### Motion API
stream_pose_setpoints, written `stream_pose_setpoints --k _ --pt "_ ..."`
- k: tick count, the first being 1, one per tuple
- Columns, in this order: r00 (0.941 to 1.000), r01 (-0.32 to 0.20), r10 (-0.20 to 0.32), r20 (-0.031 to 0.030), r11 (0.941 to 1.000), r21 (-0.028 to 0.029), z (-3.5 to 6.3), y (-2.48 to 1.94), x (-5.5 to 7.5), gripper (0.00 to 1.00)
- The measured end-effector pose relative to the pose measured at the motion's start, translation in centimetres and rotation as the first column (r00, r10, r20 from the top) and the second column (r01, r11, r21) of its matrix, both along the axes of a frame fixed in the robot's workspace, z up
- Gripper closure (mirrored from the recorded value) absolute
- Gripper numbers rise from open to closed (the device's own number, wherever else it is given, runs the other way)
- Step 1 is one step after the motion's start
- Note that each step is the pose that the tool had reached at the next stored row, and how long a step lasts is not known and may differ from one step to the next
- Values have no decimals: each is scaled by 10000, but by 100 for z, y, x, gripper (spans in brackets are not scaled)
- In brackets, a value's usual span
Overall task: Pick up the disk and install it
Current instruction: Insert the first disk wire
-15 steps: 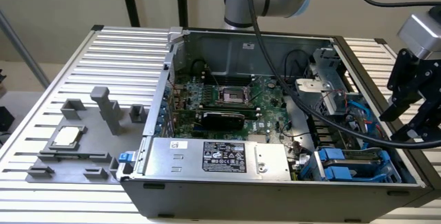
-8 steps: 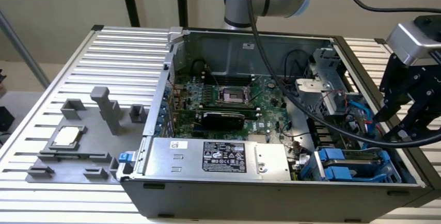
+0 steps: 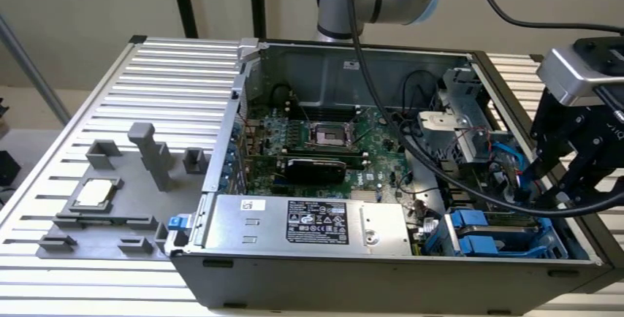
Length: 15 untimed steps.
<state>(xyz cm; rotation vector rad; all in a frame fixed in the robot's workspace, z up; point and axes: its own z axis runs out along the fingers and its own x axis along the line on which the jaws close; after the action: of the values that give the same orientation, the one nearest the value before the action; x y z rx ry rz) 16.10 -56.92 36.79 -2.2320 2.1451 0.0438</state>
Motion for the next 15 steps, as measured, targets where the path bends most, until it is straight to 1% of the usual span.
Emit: stream_pose_setpoints --k 5,8,9,12,13,14,15 --pt "10000 -17 17 0 10000 -5 -90 7 -18 59" --pt "10000 -39 39 0 10000 -4 -145 18 -66 59" --pt "10000 -46 46 0 10000 -6 -159 22 -83 58" --pt "10000 -77 77 0 10000 -3 -176 25 -147 40" --pt "10000 -84 84 0 10000 -4 -176 25 -165 40" --pt "10000 -85 85 0 10000 -5 -176 25 -180 34" --pt "10000 -85 85 -1 10000 -6 -176 22 -187 34"
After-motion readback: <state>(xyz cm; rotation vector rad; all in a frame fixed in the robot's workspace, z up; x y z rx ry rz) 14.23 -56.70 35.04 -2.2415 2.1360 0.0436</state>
